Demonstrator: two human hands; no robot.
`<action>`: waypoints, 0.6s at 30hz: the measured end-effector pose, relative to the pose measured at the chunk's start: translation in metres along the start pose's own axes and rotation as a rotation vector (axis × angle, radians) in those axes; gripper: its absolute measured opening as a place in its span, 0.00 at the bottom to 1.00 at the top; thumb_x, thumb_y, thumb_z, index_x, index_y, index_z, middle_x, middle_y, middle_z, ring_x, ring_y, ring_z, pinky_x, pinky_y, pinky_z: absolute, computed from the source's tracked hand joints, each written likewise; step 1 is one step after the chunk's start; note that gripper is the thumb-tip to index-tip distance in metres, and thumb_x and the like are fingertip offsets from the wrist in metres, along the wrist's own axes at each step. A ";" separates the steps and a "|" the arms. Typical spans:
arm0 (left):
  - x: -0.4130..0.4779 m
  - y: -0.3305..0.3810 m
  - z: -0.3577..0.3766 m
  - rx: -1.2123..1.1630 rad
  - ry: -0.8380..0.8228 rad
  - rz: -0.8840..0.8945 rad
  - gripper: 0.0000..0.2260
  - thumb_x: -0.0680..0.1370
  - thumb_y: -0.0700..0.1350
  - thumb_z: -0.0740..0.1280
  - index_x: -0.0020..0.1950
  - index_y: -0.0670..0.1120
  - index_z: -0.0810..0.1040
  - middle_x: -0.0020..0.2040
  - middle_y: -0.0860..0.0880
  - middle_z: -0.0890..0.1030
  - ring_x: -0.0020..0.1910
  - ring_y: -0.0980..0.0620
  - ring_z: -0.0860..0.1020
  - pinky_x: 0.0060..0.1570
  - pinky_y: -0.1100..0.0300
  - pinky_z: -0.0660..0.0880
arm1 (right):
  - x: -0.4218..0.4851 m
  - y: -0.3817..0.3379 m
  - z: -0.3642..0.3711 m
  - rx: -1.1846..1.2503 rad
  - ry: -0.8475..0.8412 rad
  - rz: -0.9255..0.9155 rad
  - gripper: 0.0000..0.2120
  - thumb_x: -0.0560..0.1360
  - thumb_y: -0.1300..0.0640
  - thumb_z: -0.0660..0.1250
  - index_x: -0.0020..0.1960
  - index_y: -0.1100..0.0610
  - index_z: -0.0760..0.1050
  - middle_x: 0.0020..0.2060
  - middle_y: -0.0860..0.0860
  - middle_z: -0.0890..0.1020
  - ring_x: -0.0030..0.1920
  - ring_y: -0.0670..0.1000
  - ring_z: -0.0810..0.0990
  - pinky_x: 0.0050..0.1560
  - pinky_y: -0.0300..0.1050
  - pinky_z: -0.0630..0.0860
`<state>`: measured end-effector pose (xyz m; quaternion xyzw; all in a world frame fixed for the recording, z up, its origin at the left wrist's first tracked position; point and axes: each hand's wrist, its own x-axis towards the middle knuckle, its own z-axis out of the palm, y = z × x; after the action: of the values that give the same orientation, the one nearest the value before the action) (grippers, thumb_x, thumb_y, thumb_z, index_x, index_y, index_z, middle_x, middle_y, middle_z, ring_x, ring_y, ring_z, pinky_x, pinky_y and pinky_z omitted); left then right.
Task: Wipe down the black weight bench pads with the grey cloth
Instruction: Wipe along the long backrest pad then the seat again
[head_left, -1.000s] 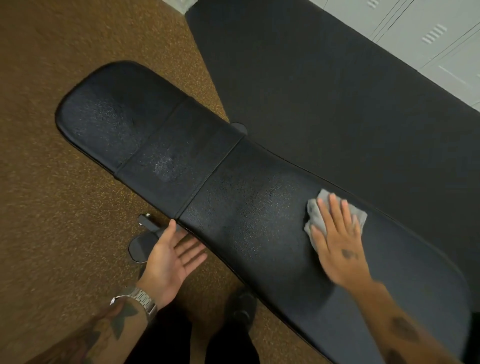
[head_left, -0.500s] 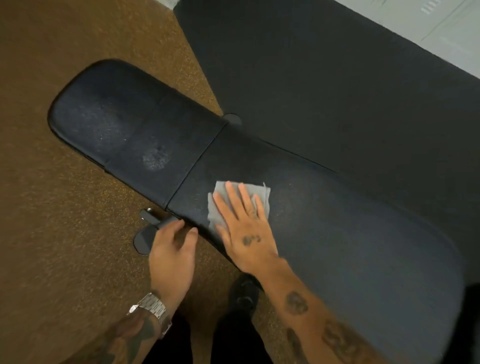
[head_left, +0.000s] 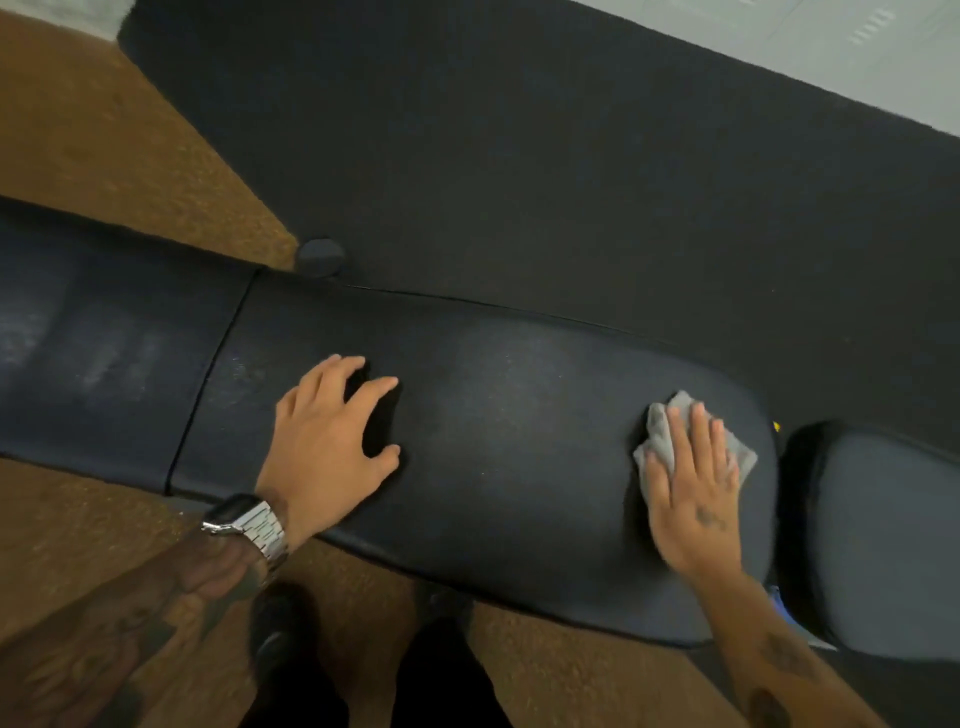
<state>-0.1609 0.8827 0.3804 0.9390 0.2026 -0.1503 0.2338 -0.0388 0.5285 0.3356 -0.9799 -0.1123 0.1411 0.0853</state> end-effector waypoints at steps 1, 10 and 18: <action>0.005 0.004 0.000 0.013 -0.003 0.020 0.32 0.72 0.57 0.71 0.75 0.55 0.66 0.77 0.47 0.60 0.78 0.45 0.53 0.74 0.42 0.55 | 0.015 0.000 -0.003 -0.002 0.040 0.026 0.29 0.81 0.43 0.46 0.80 0.51 0.54 0.80 0.52 0.53 0.80 0.56 0.49 0.76 0.63 0.51; 0.056 0.041 -0.010 0.070 -0.016 0.141 0.32 0.75 0.58 0.68 0.76 0.52 0.65 0.79 0.47 0.60 0.79 0.46 0.55 0.75 0.43 0.56 | 0.077 -0.130 0.016 -0.040 0.038 -0.128 0.31 0.80 0.40 0.40 0.80 0.49 0.52 0.81 0.53 0.51 0.80 0.60 0.46 0.76 0.61 0.44; 0.100 0.076 -0.014 0.148 -0.123 0.129 0.40 0.71 0.72 0.49 0.78 0.52 0.62 0.79 0.49 0.62 0.78 0.46 0.59 0.75 0.42 0.57 | -0.021 -0.140 0.039 -0.029 -0.099 -0.483 0.28 0.83 0.45 0.49 0.81 0.49 0.49 0.81 0.51 0.49 0.80 0.56 0.42 0.78 0.59 0.42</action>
<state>-0.0363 0.8594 0.3837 0.9539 0.1152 -0.2066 0.1848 -0.0974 0.6630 0.3321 -0.9177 -0.3492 0.1629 0.0966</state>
